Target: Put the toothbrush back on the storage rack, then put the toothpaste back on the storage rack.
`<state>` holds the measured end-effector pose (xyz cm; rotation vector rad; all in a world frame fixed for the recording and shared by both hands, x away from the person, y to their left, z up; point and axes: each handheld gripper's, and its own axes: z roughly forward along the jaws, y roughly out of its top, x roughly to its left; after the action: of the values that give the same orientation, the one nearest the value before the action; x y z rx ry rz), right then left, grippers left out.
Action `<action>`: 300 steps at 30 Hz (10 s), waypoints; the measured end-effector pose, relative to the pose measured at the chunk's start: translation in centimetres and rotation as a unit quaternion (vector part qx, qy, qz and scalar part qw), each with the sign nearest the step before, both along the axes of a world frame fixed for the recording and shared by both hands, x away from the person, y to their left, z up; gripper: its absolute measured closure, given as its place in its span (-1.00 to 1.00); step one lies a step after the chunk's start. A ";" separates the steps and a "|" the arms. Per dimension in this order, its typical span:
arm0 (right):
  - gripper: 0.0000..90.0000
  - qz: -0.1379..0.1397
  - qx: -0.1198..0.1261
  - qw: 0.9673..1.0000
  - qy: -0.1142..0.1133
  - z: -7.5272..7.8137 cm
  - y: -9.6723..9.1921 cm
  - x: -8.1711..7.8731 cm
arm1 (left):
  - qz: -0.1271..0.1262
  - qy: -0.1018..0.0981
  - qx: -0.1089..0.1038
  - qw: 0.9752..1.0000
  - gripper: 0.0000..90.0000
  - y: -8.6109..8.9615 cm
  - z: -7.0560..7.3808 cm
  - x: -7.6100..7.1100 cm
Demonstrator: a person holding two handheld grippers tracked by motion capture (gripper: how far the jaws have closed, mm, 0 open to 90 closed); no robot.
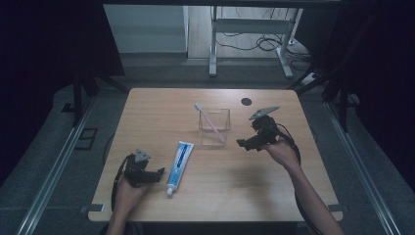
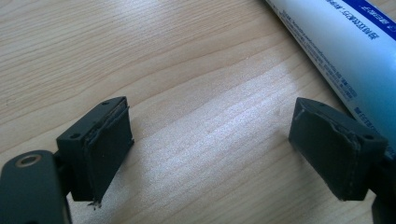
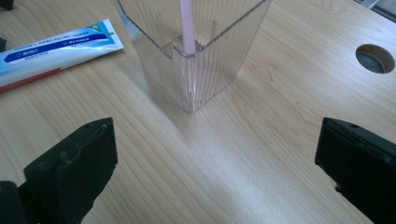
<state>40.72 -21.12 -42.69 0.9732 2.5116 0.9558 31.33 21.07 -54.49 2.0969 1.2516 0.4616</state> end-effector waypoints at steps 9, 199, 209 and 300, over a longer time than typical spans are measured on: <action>-1.00 -0.016 0.008 1.000 0.002 -0.7 -2.0 -1.1 | 0.002 -0.001 -0.003 1.000 -0.71 -0.1 0.0 0.0; -1.00 -0.075 0.022 0.997 -0.007 -11.7 -8.2 -8.4 | -0.148 0.084 0.038 0.985 -0.13 -5.8 5.0 2.0; -1.00 -0.075 0.022 0.997 -0.006 -11.6 -8.2 -8.4 | -0.152 0.110 0.051 0.981 -0.08 -6.4 4.1 3.6; -1.00 -0.074 0.022 0.997 -0.007 -11.6 -8.3 -8.4 | -0.141 -0.007 -0.060 0.988 0.66 -4.7 12.5 2.9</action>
<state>32.35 -29.39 -54.34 1.1445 2.3786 0.9710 34.21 16.32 -41.95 2.1199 0.9305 0.2686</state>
